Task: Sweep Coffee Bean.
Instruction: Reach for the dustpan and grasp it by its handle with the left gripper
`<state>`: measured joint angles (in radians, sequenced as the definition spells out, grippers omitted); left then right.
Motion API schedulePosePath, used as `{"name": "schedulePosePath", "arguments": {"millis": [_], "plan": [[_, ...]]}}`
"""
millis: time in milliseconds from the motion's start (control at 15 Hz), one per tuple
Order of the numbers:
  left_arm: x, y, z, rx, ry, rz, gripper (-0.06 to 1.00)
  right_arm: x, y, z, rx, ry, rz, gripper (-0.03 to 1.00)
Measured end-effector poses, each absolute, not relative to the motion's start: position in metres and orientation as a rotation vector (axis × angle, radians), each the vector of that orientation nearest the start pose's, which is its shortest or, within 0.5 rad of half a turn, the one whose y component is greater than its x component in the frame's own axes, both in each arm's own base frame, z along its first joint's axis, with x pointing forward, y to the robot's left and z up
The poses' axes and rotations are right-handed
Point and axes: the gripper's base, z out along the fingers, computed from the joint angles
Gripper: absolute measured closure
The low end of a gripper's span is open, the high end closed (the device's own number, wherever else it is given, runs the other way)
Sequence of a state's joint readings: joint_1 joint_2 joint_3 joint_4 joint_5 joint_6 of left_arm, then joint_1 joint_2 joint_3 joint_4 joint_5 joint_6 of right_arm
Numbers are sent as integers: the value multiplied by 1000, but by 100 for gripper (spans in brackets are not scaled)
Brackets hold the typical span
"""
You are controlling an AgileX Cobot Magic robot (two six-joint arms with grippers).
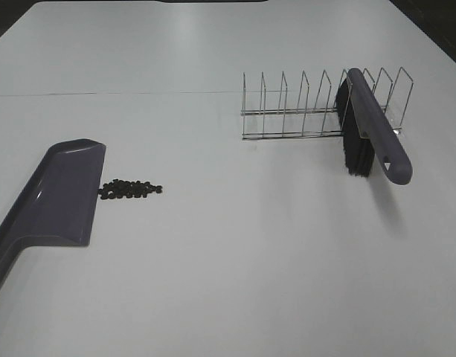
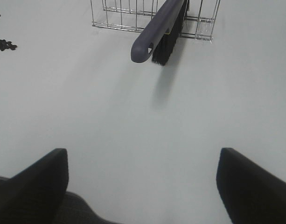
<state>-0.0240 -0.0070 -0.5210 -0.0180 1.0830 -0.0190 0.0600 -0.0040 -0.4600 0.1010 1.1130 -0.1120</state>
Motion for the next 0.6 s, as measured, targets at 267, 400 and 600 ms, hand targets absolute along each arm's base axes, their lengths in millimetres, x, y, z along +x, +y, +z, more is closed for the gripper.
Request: {"name": "schedulePosePath", "arguments": {"millis": [267, 400, 600], "plan": [[-9, -1, 281, 6, 2039, -48, 4, -4, 8, 262, -189, 2121, 92, 21], [-9, -1, 281, 6, 2039, -48, 4, -4, 8, 262, -189, 2121, 92, 21], [-8, -1, 281, 6, 2050, -48, 4, -4, 8, 262, -189, 2121, 92, 21]]}}
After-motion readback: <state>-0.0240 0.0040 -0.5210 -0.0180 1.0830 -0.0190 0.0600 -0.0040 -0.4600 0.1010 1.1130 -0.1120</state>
